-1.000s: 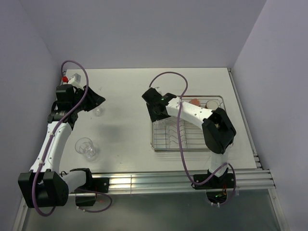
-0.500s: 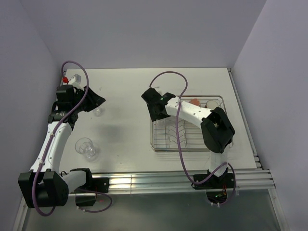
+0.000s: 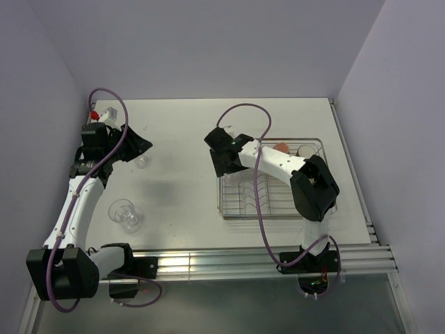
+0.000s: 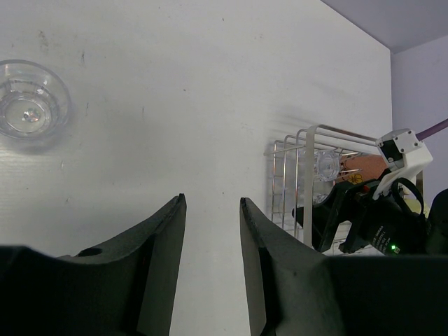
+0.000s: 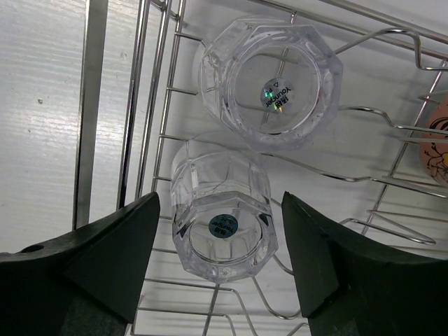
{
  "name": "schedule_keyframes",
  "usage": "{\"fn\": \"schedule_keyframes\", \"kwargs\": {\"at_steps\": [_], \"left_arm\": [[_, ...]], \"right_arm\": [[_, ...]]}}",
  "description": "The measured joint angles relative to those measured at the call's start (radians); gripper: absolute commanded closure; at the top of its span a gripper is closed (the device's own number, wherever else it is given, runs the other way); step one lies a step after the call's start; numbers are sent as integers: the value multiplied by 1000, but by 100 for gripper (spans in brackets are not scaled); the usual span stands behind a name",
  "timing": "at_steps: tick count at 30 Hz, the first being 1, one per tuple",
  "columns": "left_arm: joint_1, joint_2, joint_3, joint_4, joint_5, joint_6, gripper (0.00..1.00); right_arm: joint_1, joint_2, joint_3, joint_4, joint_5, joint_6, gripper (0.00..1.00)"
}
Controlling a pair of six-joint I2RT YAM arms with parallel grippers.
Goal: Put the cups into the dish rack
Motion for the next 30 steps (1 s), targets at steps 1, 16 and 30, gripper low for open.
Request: {"fn": "schedule_keyframes", "kwargs": {"at_steps": [1,16,30], "left_arm": [[0,0,0,0,0,0,57],[0,78,7,-77,-193,-4,60],[0,291,158,-163,-541,-56,57]], "right_arm": [[0,0,0,0,0,2,20],[1,-134,0,-41,37,11,20],[1,-378,-58,-23,34,-13,19]]}}
